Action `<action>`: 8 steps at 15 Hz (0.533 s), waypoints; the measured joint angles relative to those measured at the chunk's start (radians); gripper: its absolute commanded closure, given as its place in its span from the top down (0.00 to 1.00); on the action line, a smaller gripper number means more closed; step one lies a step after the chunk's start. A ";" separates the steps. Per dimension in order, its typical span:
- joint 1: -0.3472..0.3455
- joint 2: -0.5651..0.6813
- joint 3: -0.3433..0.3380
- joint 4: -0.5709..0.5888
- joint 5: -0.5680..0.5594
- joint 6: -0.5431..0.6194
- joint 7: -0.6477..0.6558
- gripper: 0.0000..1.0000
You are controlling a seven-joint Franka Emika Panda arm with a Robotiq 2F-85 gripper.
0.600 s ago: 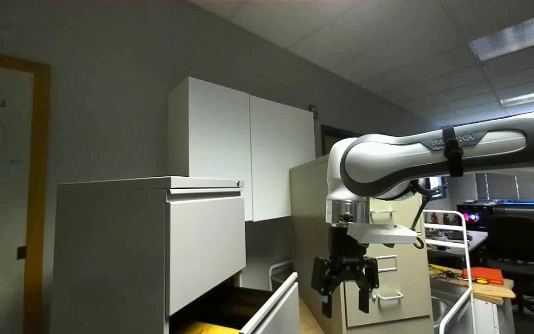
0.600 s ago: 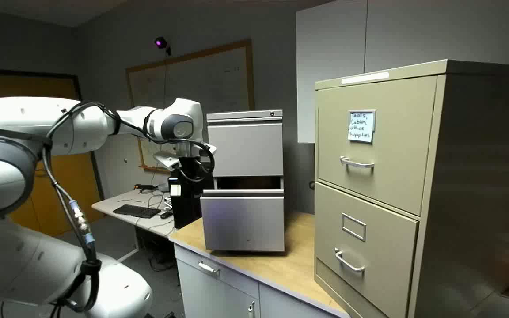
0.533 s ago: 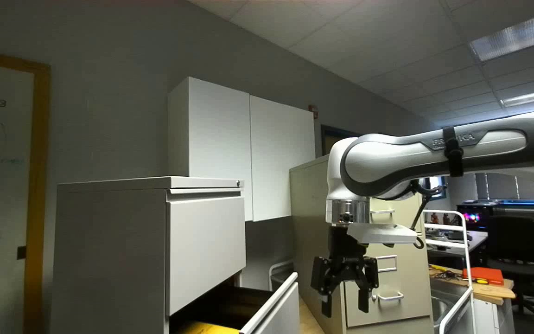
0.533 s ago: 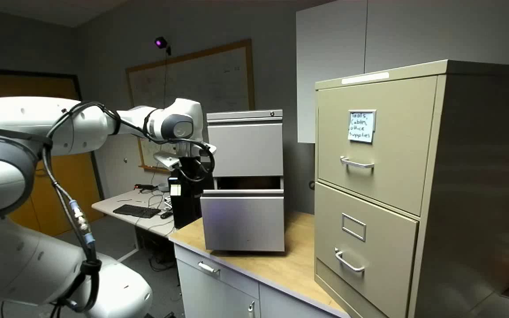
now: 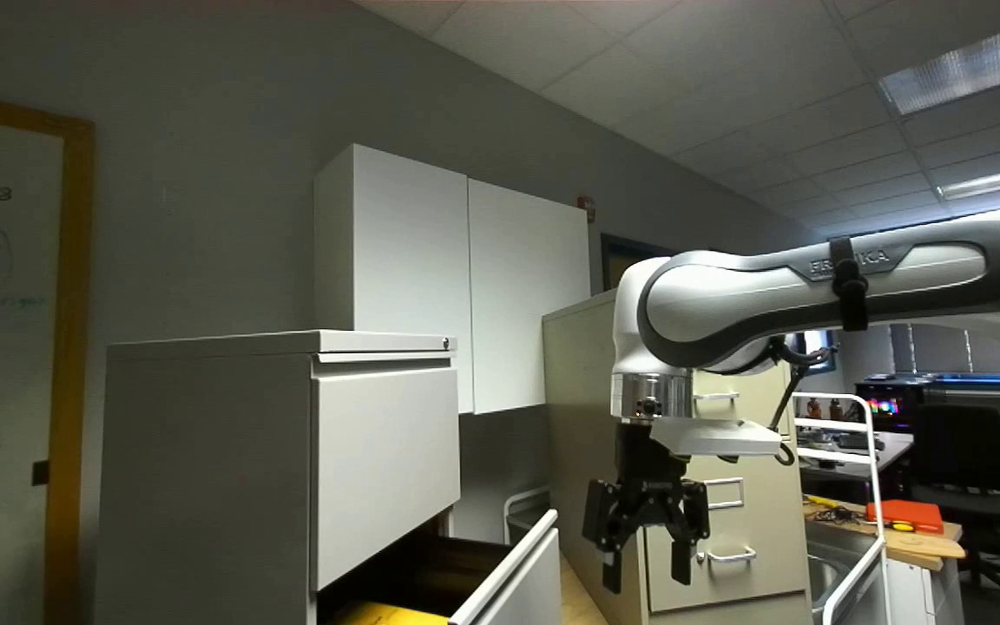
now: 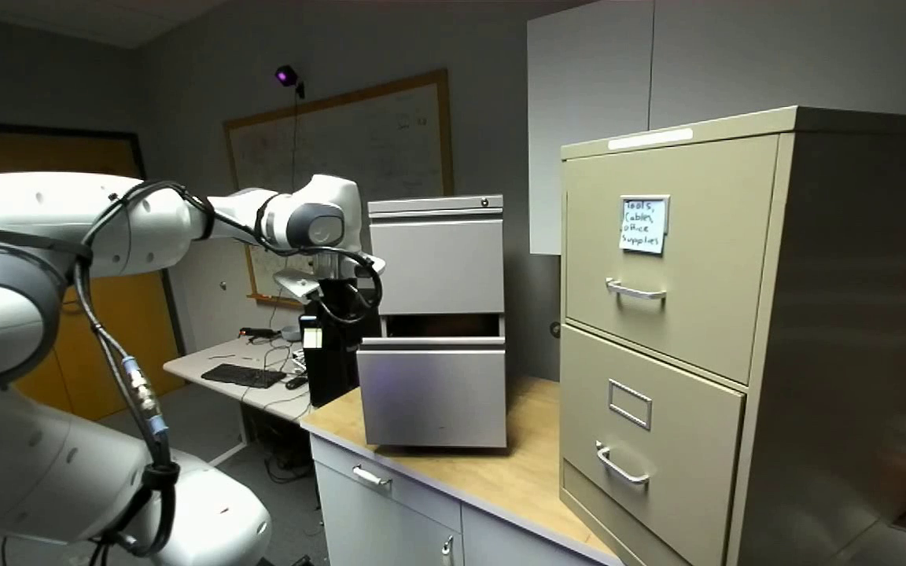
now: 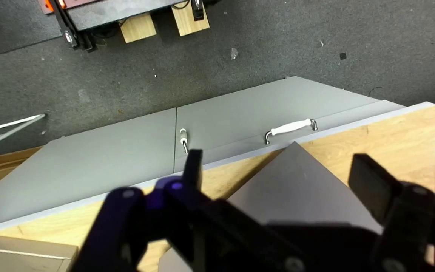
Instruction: Close the bottom drawer of the left cabinet
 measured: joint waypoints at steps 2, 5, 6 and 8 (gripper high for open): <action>-0.009 0.004 0.000 -0.001 -0.006 0.009 0.000 1.00; -0.035 0.012 -0.001 -0.006 -0.018 0.052 0.000 0.67; -0.046 0.016 -0.003 -0.010 -0.021 0.076 0.000 0.59; -0.065 0.030 -0.011 -0.025 -0.021 0.136 0.000 0.42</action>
